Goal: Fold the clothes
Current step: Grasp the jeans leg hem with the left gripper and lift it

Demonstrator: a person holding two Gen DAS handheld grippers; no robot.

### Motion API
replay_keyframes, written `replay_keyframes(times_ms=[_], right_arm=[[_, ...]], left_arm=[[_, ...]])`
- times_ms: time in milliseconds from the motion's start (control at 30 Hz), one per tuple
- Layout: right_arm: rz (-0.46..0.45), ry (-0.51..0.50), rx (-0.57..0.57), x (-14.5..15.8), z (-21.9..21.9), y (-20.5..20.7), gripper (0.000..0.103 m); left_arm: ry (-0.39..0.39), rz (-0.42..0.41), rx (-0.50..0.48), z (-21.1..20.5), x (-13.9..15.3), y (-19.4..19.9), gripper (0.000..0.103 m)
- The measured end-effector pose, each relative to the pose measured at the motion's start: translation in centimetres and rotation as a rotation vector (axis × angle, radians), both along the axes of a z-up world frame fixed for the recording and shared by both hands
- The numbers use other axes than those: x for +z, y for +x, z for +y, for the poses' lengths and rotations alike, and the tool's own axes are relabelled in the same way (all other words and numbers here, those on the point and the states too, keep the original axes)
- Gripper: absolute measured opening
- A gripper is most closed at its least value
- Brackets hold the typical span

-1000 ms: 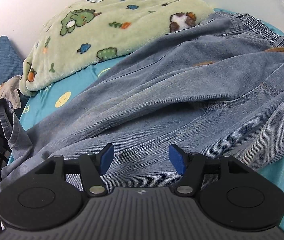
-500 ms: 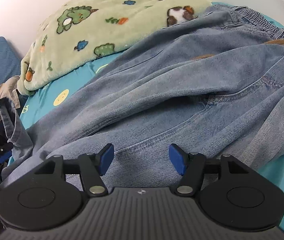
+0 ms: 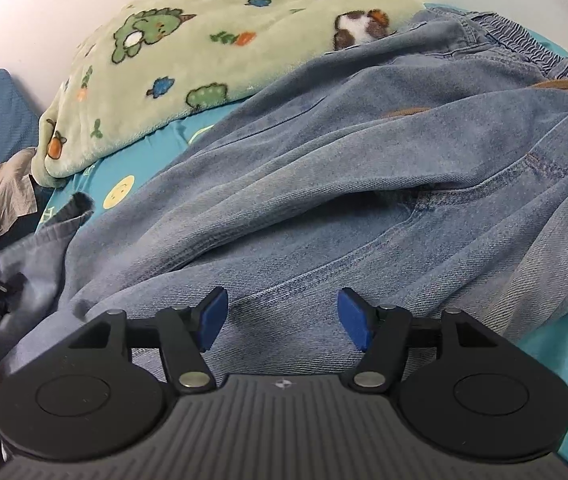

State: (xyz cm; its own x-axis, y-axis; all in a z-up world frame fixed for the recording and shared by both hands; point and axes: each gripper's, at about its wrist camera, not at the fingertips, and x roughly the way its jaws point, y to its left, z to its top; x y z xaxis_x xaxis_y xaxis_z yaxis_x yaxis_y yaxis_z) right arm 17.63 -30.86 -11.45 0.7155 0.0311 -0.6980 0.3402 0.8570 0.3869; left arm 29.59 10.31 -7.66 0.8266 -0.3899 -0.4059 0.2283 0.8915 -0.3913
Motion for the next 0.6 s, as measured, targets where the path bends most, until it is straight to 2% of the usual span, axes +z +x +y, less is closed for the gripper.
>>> replay_keyframes(times_ms=[67,200,333,433,500,600], right_arm=[[-0.002,-0.004,-0.001,0.1,0.0,-0.1,0.064],[-0.002,-0.007,-0.009,0.3,-0.2,-0.2,0.064],[-0.005,-0.003,-0.023,0.5,-0.5,-0.5,0.064],[-0.007,0.000,-0.034,0.6,-0.8,-0.7,0.064],[-0.009,0.002,-0.041,0.7,-0.9,-0.8,0.064],[-0.011,0.005,-0.051,0.8,-1.2,-1.0,0.063]], left_arm=[[-0.077,-0.040,0.078,1.5,1.6,-1.2,0.004],[-0.199,-0.035,0.316,5.7,3.1,-3.7,0.004],[-0.300,0.020,0.564,10.1,1.6,-6.4,0.003],[-0.391,0.096,0.713,12.6,-0.4,-7.6,0.003],[-0.484,0.190,0.774,14.2,-2.5,-7.5,0.003],[-0.535,0.354,0.823,16.0,-6.2,-6.8,0.003]])
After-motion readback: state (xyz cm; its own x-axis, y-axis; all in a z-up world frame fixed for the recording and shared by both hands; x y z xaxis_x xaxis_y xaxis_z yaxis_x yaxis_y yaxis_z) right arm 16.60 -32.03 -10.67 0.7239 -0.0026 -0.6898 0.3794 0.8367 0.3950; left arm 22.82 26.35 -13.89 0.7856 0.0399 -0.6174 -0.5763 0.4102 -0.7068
